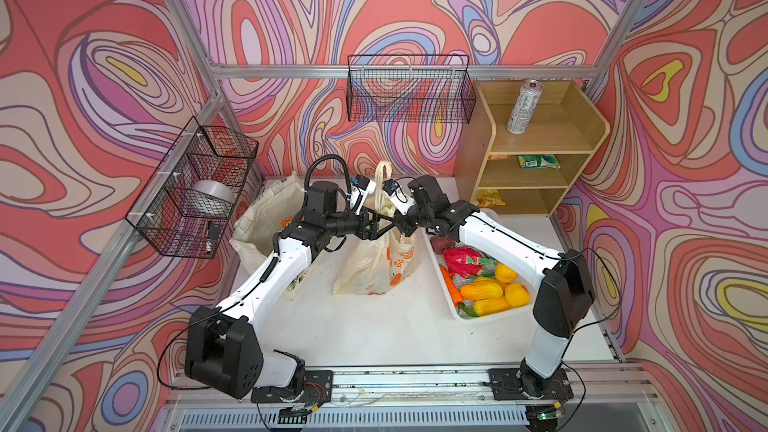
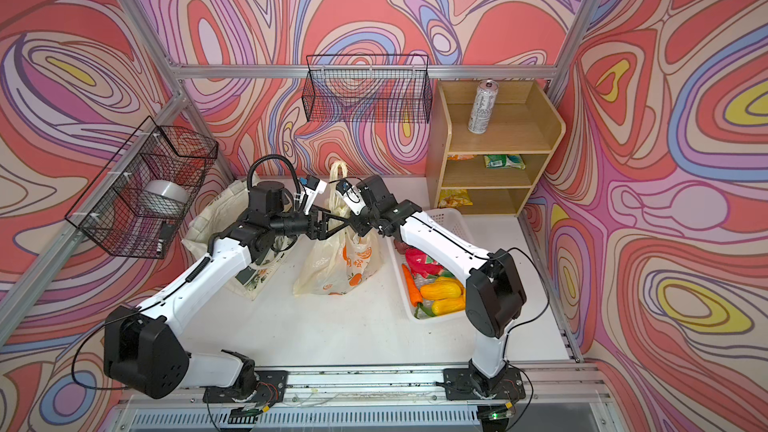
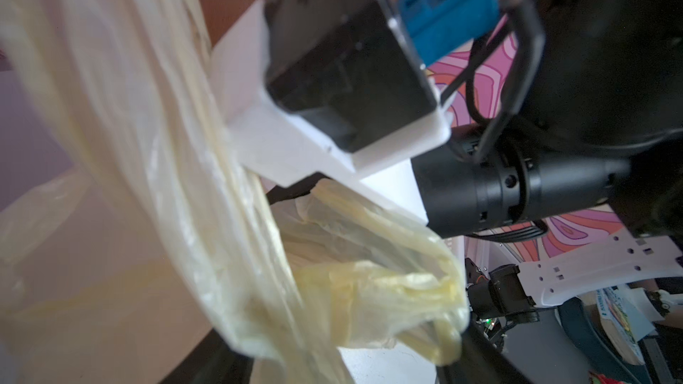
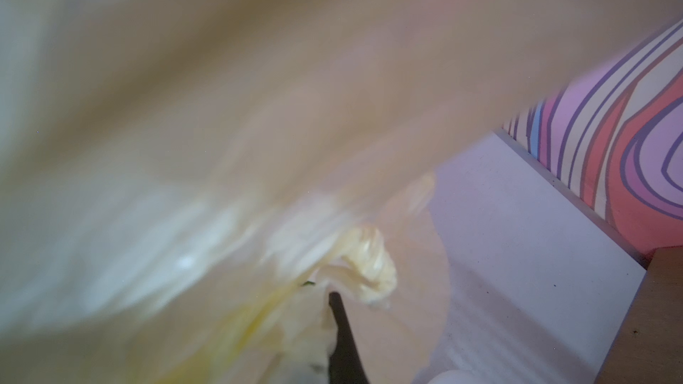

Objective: Place the mixed food into the grocery bags and tie them
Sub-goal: 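Pull the right gripper's handle away from the left gripper to tighten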

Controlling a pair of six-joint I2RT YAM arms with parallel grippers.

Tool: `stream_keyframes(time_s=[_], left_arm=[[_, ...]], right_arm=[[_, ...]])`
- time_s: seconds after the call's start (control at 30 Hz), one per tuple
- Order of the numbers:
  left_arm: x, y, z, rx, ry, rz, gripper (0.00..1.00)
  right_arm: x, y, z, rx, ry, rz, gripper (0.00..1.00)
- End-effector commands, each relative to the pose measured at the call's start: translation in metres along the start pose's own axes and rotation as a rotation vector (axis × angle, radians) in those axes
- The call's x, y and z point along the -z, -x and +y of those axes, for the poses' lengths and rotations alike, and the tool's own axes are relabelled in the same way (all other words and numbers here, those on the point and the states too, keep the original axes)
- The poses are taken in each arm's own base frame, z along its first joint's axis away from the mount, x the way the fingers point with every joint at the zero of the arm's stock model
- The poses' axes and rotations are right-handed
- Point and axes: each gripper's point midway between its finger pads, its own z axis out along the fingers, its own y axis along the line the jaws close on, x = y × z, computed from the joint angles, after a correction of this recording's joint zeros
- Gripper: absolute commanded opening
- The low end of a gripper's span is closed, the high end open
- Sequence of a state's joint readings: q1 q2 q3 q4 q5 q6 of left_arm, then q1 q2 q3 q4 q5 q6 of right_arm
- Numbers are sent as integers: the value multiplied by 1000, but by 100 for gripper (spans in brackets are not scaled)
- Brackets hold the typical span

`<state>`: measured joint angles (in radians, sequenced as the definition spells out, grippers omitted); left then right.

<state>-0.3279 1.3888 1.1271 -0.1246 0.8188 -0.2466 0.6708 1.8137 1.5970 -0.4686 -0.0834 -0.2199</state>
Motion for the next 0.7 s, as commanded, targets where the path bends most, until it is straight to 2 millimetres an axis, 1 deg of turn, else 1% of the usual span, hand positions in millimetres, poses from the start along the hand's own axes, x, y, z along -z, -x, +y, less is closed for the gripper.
stream_keyframes(time_s=[0.0, 0.03, 0.1, 0.13, 0.17, 0.2, 0.27, 0.33, 0.43, 0.47, 0.5, 0.53, 0.6, 0.63, 0.67], left_arm=[[2, 17, 1, -20, 17, -84, 47], [2, 16, 3, -16, 22, -88, 40], [2, 17, 5, -16, 31, -102, 25], [3, 18, 6, -18, 40, -109, 15], [4, 19, 8, -18, 55, -116, 3], [5, 19, 9, -24, 67, -123, 0], [8, 18, 10, -38, 83, -131, 0], [10, 16, 9, -52, 85, -135, 0], [12, 13, 7, -67, 75, -139, 0], [12, 12, 6, -69, 73, -143, 0], [12, 12, 6, -73, 70, -148, 0], [13, 11, 6, -76, 69, -154, 0], [13, 13, 4, -82, 58, -169, 0], [13, 13, 3, -83, 53, -173, 0], [13, 14, 2, -85, 43, -175, 0]], right_arm=[[12, 8, 5, 3, 17, -35, 0], [21, 15, 4, 6, 11, -58, 0], [24, 17, 5, 2, 14, -67, 0], [25, 16, 4, -2, 7, -70, 0], [27, 17, 2, -4, -2, -76, 0], [30, 18, -1, -12, -11, -86, 0], [39, 22, -11, -52, -19, -116, 0], [49, 26, -25, -120, -22, -158, 0], [67, 32, -44, -231, 12, -226, 1], [70, 31, -47, -256, 34, -240, 13], [72, 30, -48, -268, 49, -247, 30], [75, 30, -48, -275, 58, -253, 37], [79, 30, -47, -275, 69, -260, 28], [80, 30, -46, -275, 73, -264, 27], [80, 30, -44, -275, 83, -263, 29]])
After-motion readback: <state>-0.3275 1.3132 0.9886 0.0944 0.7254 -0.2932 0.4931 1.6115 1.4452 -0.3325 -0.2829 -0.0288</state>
